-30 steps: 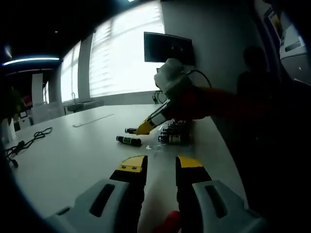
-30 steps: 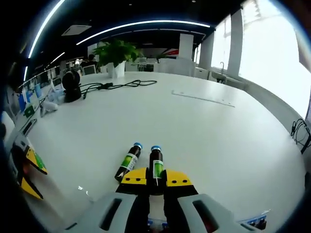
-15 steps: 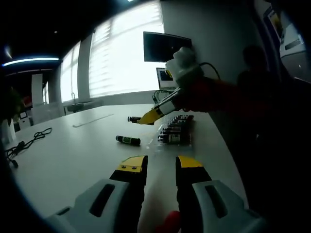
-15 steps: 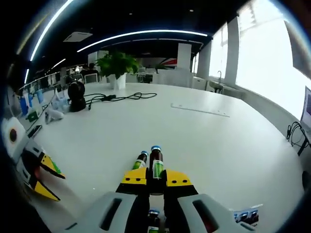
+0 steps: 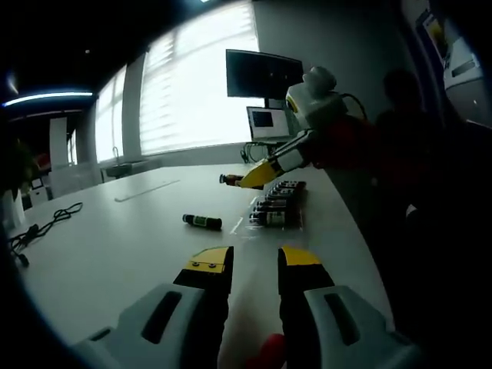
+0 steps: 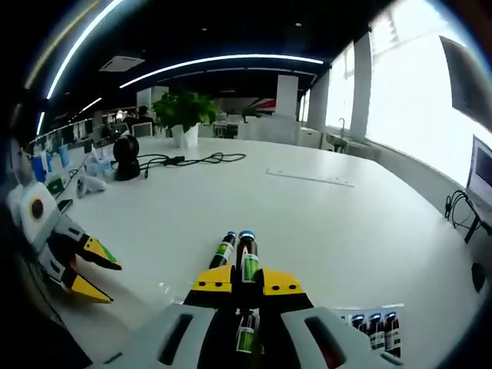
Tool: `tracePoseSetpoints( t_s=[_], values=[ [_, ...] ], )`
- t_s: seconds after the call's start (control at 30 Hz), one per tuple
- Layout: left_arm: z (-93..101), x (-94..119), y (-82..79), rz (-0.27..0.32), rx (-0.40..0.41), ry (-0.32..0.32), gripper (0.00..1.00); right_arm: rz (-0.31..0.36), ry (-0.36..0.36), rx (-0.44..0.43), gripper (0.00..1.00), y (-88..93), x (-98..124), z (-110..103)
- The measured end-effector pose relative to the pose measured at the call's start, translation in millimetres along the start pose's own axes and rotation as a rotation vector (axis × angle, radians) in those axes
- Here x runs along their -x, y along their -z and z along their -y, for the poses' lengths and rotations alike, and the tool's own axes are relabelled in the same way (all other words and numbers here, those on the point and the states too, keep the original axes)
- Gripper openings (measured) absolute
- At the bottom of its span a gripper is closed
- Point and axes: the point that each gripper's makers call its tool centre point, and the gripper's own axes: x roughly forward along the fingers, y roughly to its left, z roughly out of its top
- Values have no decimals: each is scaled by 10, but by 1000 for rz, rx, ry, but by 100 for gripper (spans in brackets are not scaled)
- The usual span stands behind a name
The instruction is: Grip medicine bottles put into box
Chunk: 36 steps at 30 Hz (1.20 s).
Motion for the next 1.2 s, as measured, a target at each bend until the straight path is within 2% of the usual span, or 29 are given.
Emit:
tracePoseSetpoints(
  t_s=[0.37, 0.67, 0.97, 1.2],
  values=[
    [23, -10, 21, -5, 5, 10, 17, -7, -8, -27, 6, 132, 124, -81],
    [30, -8, 15, 0, 6, 10, 17, -13, -17, -43, 6, 235, 214, -237],
    [30, -6, -2, 7, -3, 8, 16, -5, -14, -66, 6, 265, 279, -330],
    [58, -12, 3, 5, -3, 15, 16, -32, 4, -42, 6, 353, 265, -411]
  ],
)
